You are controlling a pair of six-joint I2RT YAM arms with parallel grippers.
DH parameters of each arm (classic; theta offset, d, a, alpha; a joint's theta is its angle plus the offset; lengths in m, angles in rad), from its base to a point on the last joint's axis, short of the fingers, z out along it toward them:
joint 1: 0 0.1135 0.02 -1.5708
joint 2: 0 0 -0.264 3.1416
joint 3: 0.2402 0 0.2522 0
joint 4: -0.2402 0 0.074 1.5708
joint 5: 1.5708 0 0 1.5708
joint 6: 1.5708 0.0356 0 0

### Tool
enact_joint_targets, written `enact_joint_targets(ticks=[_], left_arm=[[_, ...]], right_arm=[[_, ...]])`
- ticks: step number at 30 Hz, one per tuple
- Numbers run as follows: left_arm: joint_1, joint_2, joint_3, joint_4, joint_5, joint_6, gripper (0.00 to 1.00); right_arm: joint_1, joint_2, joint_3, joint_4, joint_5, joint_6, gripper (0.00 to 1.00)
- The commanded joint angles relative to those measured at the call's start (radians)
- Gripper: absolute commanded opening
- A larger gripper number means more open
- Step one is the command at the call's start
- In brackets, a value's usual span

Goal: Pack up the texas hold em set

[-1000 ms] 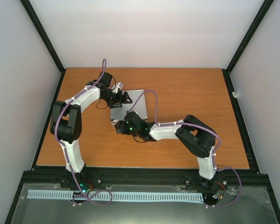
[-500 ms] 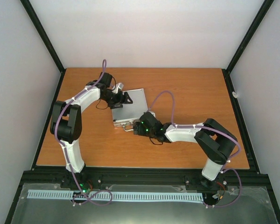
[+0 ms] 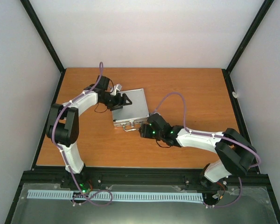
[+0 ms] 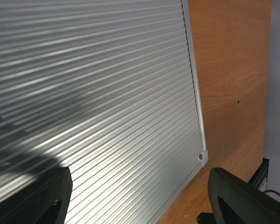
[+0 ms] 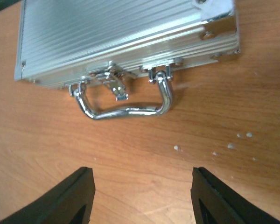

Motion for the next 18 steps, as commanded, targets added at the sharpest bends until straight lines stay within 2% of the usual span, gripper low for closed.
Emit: enact_joint_targets(ticks=[1,5,6,10,18], left_arm=[[-0.008,0.005,-0.068,-0.069,-0.028,-0.031,0.83],[-0.014,-0.005,-0.090,-0.056,-0.025,-0.035,0.83],[-0.015,-0.005,-0.095,-0.052,-0.024,-0.036,0.83],[-0.018,-0.001,-0.117,-0.040,-0.024,-0.035,0.83],[-0.019,0.005,-0.125,-0.034,-0.024,-0.028,0.83]], right_arm=[[-0.004,-0.050,-0.017,-0.003,-0.040,0.000,0.51],[-0.004,-0.040,-0.007,-0.001,-0.064,-0.007,0.14],[-0.004,-0.028,0.001,0.012,-0.071,-0.010,0.09],[-0.005,0.070,0.065,0.047,-0.104,-0.023,0.03],[-0.012,0.271,0.149,0.202,-0.150,-0.015,0.03]])
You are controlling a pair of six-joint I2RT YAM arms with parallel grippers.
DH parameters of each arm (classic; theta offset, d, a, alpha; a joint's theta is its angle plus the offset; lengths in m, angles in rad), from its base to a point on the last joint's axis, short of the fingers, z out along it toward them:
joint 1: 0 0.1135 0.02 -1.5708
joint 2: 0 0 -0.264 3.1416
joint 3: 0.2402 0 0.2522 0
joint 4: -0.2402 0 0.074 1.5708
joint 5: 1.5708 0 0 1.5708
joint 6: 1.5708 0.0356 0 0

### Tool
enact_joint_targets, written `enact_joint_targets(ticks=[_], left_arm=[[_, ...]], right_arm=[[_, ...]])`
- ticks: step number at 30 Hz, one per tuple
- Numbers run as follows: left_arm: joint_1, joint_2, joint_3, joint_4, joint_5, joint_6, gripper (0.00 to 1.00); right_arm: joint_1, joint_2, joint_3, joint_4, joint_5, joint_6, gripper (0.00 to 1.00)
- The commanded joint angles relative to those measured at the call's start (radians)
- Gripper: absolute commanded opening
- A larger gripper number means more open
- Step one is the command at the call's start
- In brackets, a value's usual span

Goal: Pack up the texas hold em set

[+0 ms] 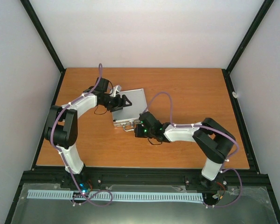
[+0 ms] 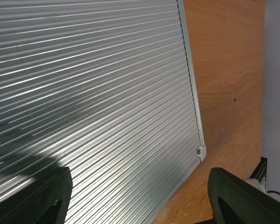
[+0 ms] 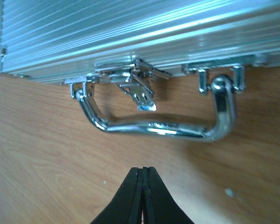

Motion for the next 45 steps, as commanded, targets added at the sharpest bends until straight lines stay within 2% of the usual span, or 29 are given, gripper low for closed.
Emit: enact_joint_targets(ticks=[1,25,32,45], left_arm=[[-0.016,0.049,-0.047,-0.103,-0.038,-0.013,0.83],[-0.016,0.059,-0.057,-0.101,-0.022,-0.013,0.83],[-0.016,0.060,-0.062,-0.105,-0.026,-0.009,0.83],[-0.016,0.068,-0.059,-0.108,-0.024,-0.007,0.83]], right_arm=[[-0.009,0.087,0.064,0.114,-0.026,-0.004,0.03],[-0.026,0.198,0.158,0.105,0.055,0.019,0.03],[-0.037,0.223,0.193,0.008,0.134,0.024,0.03],[-0.037,0.295,0.225,-0.050,0.218,0.071,0.03]])
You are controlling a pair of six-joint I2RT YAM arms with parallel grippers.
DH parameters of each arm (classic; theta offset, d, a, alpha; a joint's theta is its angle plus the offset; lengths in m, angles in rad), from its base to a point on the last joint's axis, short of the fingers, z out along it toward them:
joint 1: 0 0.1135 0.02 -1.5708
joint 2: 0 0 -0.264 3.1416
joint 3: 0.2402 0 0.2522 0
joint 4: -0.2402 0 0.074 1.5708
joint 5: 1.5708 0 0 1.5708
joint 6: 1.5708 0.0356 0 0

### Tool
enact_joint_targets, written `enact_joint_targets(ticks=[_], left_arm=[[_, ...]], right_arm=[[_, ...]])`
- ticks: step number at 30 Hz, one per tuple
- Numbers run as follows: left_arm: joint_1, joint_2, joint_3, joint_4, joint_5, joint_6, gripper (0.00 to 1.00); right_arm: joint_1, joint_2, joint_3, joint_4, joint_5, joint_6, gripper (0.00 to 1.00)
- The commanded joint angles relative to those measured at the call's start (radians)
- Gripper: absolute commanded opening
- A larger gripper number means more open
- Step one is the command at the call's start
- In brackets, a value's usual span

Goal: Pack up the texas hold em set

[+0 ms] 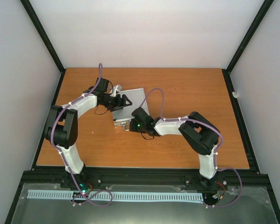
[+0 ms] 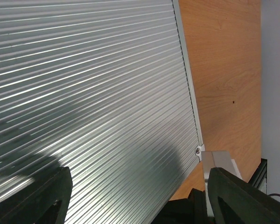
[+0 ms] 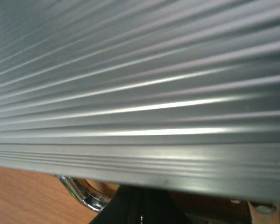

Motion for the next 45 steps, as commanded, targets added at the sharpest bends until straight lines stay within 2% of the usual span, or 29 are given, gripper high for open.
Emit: enact_joint_targets(ticks=[1,8,15,18,20,21,24,25,26,27,31,39,45], left_arm=[[-0.016,0.066,-0.049,-0.137,-0.034,-0.007,0.83],[-0.016,0.074,-0.044,-0.142,-0.032,-0.007,0.83],[-0.016,0.101,-0.003,-0.155,-0.037,-0.004,0.82],[-0.016,0.106,0.029,-0.168,-0.058,0.000,0.83],[-0.016,0.106,0.050,-0.178,-0.075,0.002,0.85],[-0.016,0.101,0.058,-0.186,-0.083,0.002,0.86],[-0.016,0.078,0.094,-0.207,-0.117,0.005,0.89],[-0.016,0.068,0.109,-0.219,-0.128,0.007,0.94],[-0.016,0.057,0.127,-0.230,-0.141,0.011,0.99],[-0.016,0.045,0.146,-0.246,-0.154,0.017,1.00],[-0.015,0.001,0.264,-0.324,-0.226,0.055,1.00],[-0.016,-0.084,0.598,-0.483,-0.364,0.100,1.00],[-0.016,-0.137,0.612,-0.524,-0.485,0.136,1.00]], right_arm=[[-0.025,0.073,0.009,-0.040,0.162,0.037,0.03],[-0.024,0.088,0.000,-0.025,0.184,0.059,0.03],[-0.016,-0.084,-0.032,-0.097,0.130,-0.078,0.03],[-0.005,-0.177,-0.023,-0.182,0.108,-0.174,0.08],[-0.002,-0.240,-0.022,-0.249,0.107,-0.213,0.20],[-0.003,-0.274,-0.026,-0.288,0.116,-0.225,0.30],[-0.003,-0.375,-0.042,-0.396,0.167,-0.239,0.93],[-0.006,-0.413,-0.048,-0.430,0.181,-0.245,0.99],[-0.008,-0.444,-0.049,-0.461,0.192,-0.254,1.00],[-0.011,-0.474,-0.048,-0.513,0.200,-0.259,1.00],[-0.017,-0.558,-0.028,-0.642,0.228,-0.279,1.00],[-0.018,-0.689,0.035,-0.854,0.440,-0.257,1.00],[-0.018,-0.753,0.041,-0.900,0.484,-0.285,1.00]])
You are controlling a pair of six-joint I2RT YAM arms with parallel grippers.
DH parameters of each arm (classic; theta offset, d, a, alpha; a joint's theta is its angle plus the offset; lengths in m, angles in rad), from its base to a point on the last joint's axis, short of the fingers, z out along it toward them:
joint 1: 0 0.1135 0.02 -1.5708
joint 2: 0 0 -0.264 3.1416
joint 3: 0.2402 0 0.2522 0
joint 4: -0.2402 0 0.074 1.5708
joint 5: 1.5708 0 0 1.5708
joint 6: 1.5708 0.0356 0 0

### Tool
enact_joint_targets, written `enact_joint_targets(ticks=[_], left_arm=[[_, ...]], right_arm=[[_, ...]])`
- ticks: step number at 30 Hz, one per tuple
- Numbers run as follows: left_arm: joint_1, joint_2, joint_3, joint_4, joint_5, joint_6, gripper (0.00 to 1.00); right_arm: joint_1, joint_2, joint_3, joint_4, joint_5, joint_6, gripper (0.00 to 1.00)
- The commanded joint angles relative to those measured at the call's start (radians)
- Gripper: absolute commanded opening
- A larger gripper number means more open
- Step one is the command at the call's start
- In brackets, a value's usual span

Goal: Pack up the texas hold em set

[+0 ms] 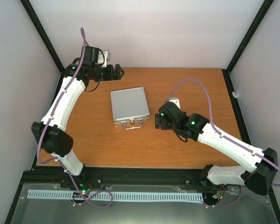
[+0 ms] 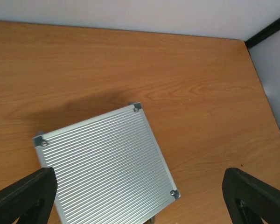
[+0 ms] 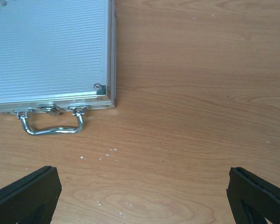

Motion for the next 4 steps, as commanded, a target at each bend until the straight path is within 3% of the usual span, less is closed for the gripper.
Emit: enact_joint_targets(ticks=[1,4], left_arm=[[0.001,-0.043,-0.013,-0.084,-0.140,0.061,1.00],[0.001,-0.070,-0.038,-0.090,-0.176,0.089,1.00]], right_arm=[[-0.008,-0.041,0.029,-0.081,0.074,-0.036,1.00],[-0.008,-0.056,0.021,-0.094,0.091,-0.030,1.00]])
